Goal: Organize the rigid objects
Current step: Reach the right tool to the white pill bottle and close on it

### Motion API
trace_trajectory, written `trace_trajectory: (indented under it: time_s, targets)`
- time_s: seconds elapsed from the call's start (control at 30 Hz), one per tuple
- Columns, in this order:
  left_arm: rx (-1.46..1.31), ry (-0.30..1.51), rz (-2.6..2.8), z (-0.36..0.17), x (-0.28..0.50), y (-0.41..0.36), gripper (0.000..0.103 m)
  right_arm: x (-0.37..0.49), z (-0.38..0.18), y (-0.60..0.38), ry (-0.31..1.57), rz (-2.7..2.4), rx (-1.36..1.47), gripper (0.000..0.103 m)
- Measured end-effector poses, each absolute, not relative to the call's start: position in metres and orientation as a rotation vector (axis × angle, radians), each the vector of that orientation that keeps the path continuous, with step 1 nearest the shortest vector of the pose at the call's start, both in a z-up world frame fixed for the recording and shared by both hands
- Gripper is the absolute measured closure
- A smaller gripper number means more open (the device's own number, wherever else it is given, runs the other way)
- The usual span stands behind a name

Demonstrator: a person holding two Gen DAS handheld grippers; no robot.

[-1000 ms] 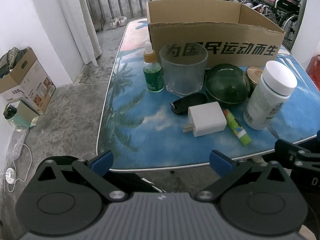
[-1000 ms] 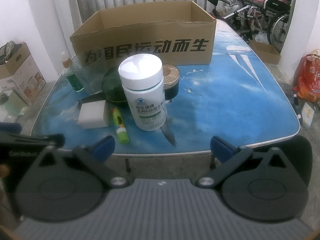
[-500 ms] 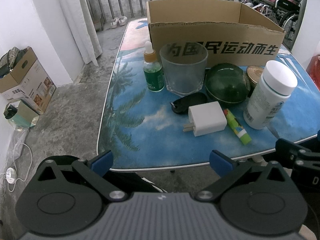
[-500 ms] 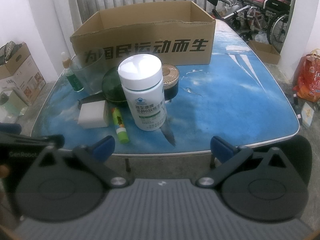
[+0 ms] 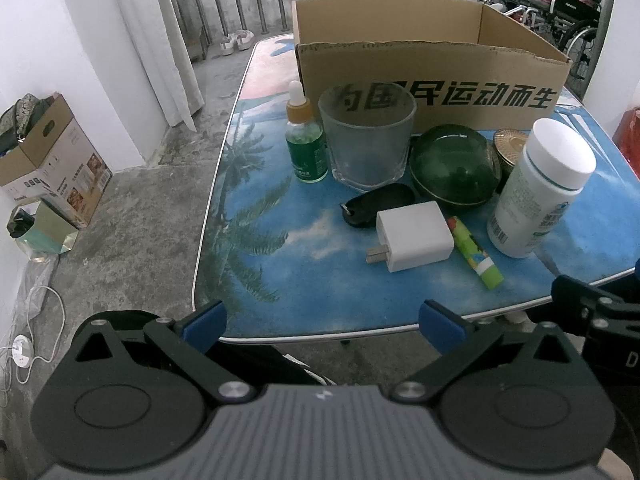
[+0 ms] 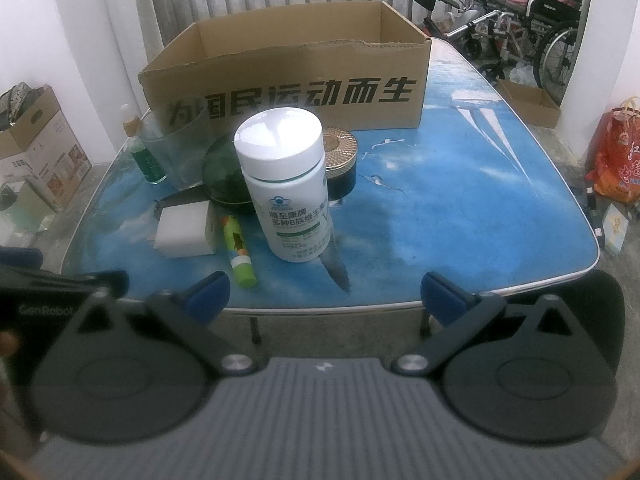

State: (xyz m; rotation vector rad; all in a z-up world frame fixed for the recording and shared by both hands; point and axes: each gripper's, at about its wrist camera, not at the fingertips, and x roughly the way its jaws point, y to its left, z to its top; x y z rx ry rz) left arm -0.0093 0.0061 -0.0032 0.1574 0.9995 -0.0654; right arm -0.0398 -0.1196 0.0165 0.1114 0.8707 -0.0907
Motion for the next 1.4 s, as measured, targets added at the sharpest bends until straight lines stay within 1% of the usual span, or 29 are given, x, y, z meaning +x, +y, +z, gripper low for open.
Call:
trace_trajectory:
  time_s: [0.4, 0.57, 0.7, 0.87, 0.97, 1.27, 1.4]
  targets:
    - [0.166, 0.994, -0.062, -0.003, -0.007, 0.004, 0.000, -0.041, 0.016, -0.122, 0.866, -0.093, 0.110, 0.001]
    - [0.187, 0.927, -0.069, 0.006, -0.011, 0.002, 0.001, -0.042, 0.020, -0.128, 0.844, -0.103, 0.102, 0.001]
    - [0.191, 0.823, -0.120, 0.024, -0.014, -0.001, 0.001, -0.044, 0.034, -0.140, 0.774, -0.110, 0.092, 0.001]
    - [0.192, 0.712, -0.270, 0.043, -0.014, -0.014, 0.001, -0.047, 0.061, -0.165, 0.609, -0.089, 0.067, 0.001]
    - [0.204, 0.662, -0.375, 0.047, -0.012, -0.029, 0.001, -0.045, 0.075, -0.179, 0.547, -0.017, 0.083, 0.001]
    - [0.296, 0.614, -0.527, 0.030, -0.014, -0.079, 0.002, -0.018, 0.076, -0.195, 0.609, 0.201, 0.154, 0.001]
    - [0.294, 0.613, -0.568, 0.022, -0.010, -0.085, 0.009, -0.005, 0.068, -0.180, 0.645, 0.271, 0.128, 0.002]
